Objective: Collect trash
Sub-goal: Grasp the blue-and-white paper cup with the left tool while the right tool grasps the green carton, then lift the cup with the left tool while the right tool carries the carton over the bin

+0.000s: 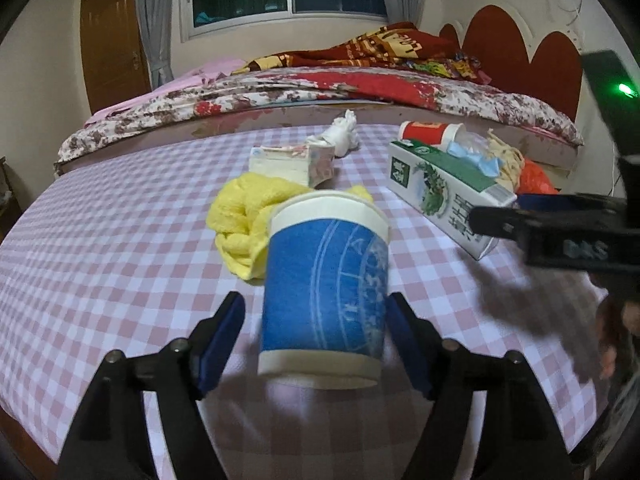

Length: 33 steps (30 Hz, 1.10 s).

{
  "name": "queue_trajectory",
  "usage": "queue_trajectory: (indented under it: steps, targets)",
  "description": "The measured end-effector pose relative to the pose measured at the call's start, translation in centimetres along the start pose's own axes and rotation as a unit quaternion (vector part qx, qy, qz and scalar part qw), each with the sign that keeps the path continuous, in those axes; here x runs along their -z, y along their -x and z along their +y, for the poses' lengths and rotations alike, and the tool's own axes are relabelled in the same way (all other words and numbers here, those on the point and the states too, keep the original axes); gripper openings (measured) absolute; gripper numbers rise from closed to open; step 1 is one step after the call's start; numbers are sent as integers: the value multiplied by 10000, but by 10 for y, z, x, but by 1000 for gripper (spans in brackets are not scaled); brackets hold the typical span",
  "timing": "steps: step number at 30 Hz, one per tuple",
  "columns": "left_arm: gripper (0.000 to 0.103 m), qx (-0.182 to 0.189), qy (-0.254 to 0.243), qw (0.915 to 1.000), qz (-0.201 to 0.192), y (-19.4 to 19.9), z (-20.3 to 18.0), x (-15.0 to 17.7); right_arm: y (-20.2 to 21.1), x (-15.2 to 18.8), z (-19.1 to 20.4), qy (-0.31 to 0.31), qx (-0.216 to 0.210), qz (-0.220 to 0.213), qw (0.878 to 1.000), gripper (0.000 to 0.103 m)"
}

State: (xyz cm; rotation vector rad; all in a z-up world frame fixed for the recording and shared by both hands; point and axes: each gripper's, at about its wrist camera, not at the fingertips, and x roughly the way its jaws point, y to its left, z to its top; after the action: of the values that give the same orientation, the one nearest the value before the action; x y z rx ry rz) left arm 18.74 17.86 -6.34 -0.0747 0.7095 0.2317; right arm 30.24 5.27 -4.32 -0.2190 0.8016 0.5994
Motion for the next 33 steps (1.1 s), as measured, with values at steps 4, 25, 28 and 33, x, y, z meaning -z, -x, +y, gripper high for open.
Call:
queue_trajectory:
  steps: [4,25,28,33]
  targets:
    - [74,75,36,9999,93,-4,2,0,-17,-5,0,-44,-58,193,9998,60]
    - [55,424,16,9987,-270,40,-11,0,66,34,-1,44,-151,-458,9988,42]
    - [55,461,-12,9985,-299,48,-16,1,84,39,-7,-3,-137,-575,9983,42]
    - [55,547,-61,9978,-372,62,-26,4,113,53,-18,-58,27,-728,9973,42]
